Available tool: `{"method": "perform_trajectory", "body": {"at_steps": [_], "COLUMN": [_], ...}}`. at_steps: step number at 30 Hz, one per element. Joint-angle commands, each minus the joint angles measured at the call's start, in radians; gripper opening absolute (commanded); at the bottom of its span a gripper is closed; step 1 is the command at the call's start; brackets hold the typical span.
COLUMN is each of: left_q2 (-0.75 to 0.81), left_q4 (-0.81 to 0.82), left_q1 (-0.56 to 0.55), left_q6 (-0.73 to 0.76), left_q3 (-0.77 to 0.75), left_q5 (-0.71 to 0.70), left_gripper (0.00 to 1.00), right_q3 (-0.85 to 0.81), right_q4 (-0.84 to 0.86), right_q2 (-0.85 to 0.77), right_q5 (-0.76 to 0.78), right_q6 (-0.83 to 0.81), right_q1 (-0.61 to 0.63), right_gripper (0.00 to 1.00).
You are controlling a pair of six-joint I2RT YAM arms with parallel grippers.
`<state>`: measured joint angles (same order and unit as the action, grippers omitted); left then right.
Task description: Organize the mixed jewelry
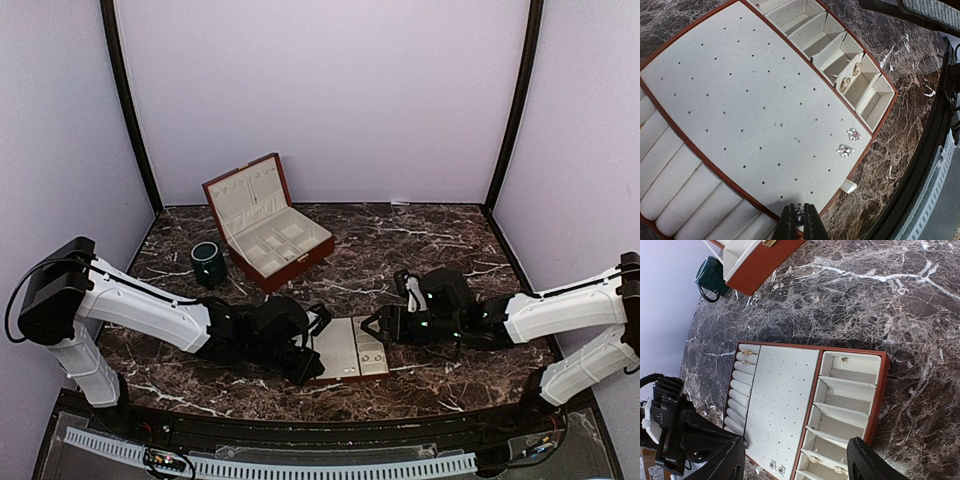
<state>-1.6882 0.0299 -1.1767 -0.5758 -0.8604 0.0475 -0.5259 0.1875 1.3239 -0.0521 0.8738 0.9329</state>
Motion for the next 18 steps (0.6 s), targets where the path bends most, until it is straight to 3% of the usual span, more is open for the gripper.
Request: {"method": "perform_trajectory", "body": {"at_steps": [1, 11, 18], "left_q2": [-0.008, 0.029, 0.102], "left_q4": [-0.03, -0.068, -0.099], "left_q1": [-0.005, -0.005, -0.005], "left_q6": [0.015, 0.024, 0.024], "left_q3": [0.01, -0.016, -0.013], "left_q5": [-0.012, -0.037, -0.085], "left_gripper": [0.1, 0.35, 0.43], "right_q3": [-0.016, -0.021, -0.026], "right_q4": [0.045, 0.043, 0.045], "right_q2": [0.007, 0.003, 0.003], "right_q5": [-0.001, 0.0, -0.005], "right_q6": [0.001, -0.002, -0.012], "right_q1": [-0.004, -0.003, -0.003], "right_gripper": [0.71, 0.71, 0.71]}}
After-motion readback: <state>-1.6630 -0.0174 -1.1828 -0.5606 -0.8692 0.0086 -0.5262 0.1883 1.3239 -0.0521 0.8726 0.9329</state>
